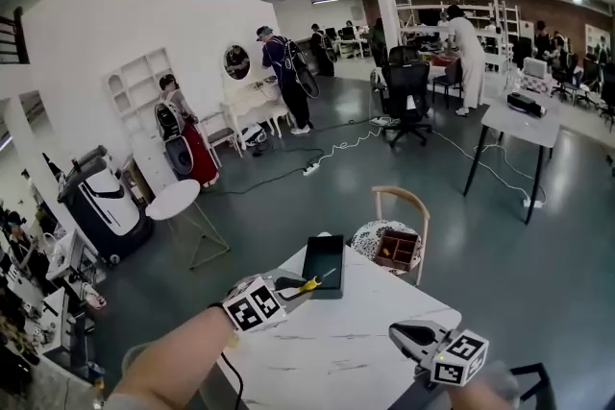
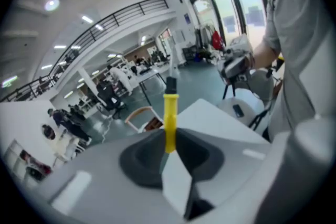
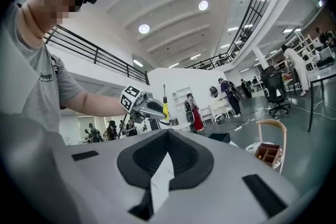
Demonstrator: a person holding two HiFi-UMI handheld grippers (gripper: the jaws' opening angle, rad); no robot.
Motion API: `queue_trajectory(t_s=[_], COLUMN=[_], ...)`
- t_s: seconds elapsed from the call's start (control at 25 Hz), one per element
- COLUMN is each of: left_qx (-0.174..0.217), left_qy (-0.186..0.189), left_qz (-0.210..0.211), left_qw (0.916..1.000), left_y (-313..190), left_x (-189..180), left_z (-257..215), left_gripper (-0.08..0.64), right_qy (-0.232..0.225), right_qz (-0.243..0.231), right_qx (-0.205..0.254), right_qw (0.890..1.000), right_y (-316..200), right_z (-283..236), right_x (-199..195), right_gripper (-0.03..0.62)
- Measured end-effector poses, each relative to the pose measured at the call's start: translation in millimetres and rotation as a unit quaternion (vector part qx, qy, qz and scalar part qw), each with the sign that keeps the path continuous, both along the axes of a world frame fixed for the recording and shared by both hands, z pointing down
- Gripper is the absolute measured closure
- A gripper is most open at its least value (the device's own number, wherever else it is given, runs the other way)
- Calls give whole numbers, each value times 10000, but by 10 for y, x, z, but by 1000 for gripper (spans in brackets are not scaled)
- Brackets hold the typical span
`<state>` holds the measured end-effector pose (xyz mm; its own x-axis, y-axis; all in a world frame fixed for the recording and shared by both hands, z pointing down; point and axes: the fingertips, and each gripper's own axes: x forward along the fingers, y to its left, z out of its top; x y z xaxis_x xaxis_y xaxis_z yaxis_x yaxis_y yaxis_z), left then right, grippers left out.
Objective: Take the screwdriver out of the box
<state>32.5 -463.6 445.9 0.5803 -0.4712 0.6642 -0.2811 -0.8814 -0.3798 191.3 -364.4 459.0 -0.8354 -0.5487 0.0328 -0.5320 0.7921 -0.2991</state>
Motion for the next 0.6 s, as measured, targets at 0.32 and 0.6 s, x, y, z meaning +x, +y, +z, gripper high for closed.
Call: queue_trajectory(t_s=[0.32, 0.6], left_qx=[-206, -234], left_qy=[1402, 2012], left_qz=[-201, -138], left_qw=[9897, 9792], left_y=[505, 1194], left_x=[-290, -929], left_z=[-100, -237], left_gripper=[492, 491], right_qy=[185, 207], right_qz=[338, 634], right_qx=[-38, -96], right_qw=[9992, 9977], right_y=[271, 657], right_z=[-102, -334], right_x=[-424, -1046], right_gripper=[584, 584])
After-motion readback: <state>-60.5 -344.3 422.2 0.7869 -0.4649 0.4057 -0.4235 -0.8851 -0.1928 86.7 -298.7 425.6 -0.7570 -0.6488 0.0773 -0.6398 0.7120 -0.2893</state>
